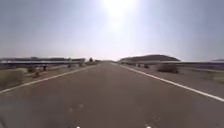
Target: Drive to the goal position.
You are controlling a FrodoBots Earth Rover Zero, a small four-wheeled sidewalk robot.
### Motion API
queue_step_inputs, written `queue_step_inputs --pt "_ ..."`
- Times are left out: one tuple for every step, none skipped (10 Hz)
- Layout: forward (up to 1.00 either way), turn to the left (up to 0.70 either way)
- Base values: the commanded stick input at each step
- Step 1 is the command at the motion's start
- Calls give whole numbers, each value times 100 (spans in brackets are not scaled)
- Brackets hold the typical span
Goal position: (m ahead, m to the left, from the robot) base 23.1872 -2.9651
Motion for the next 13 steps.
queue_step_inputs --pt "70 0" --pt "70 0" --pt "70 0" --pt "70 0" --pt "70 0" --pt "70 0" --pt "70 0" --pt "70 0" --pt "70 0" --pt "70 0" --pt "70 0" --pt "70 0" --pt "70 0"
